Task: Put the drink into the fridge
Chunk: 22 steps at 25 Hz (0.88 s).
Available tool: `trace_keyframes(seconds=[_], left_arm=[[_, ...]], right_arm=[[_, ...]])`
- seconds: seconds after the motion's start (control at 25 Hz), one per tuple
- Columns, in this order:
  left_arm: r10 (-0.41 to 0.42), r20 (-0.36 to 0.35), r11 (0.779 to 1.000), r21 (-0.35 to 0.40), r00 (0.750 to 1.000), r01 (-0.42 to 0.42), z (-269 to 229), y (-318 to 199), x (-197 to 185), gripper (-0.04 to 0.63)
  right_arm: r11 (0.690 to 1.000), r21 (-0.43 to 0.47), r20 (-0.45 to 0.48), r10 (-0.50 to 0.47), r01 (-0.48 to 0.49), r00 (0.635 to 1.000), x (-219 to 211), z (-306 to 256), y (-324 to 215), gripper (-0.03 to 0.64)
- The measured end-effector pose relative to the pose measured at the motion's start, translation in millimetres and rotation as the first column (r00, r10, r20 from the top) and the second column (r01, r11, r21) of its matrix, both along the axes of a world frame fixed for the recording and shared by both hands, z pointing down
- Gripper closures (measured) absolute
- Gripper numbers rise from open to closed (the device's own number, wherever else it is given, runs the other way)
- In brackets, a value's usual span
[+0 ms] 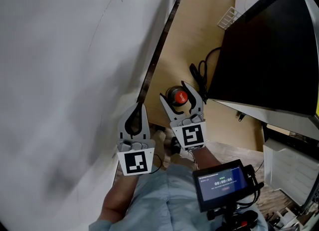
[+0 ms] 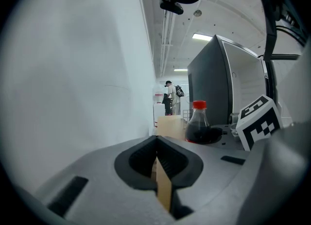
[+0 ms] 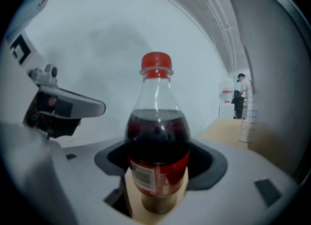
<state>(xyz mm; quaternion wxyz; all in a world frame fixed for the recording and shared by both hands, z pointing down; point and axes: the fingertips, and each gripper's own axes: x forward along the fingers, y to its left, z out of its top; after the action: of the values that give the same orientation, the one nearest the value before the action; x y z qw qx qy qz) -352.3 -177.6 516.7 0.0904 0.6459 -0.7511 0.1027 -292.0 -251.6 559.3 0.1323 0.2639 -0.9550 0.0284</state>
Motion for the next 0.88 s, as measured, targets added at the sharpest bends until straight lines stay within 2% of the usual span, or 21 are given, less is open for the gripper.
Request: trace_keyframes(seconds=[0.32, 0.56, 0.72, 0.88], left_arm=[[0.038, 0.012, 0.999, 0.036, 0.999, -0.039, -17.9, -4.7, 9.1, 0.586], [0.114, 0.021, 0.99, 0.078, 0.993, -0.115, -43.0, -14.6, 32.9, 0.586], [0.194, 0.03, 0.975, 0.107, 0.98, -0.196, -58.9, -30.6, 57.0, 0.586], [0.308, 0.039, 0.942, 0.131, 0.951, -0.31, -68.2, -45.9, 97.3, 0.586]], right_arm=[[1.0, -0.011, 0.02, 0.013, -0.012, 1.0, 9.6, -12.0, 6.6, 0.308], [0.999, 0.013, 0.055, 0.043, -0.043, 0.998, 30.0, -42.2, 16.0, 0.307], [0.995, 0.014, 0.064, 0.095, -0.096, 0.993, 54.3, -55.9, 19.7, 0.307], [0.983, 0.011, 0.075, 0.184, -0.185, 0.98, 91.3, -59.7, 19.3, 0.307]])
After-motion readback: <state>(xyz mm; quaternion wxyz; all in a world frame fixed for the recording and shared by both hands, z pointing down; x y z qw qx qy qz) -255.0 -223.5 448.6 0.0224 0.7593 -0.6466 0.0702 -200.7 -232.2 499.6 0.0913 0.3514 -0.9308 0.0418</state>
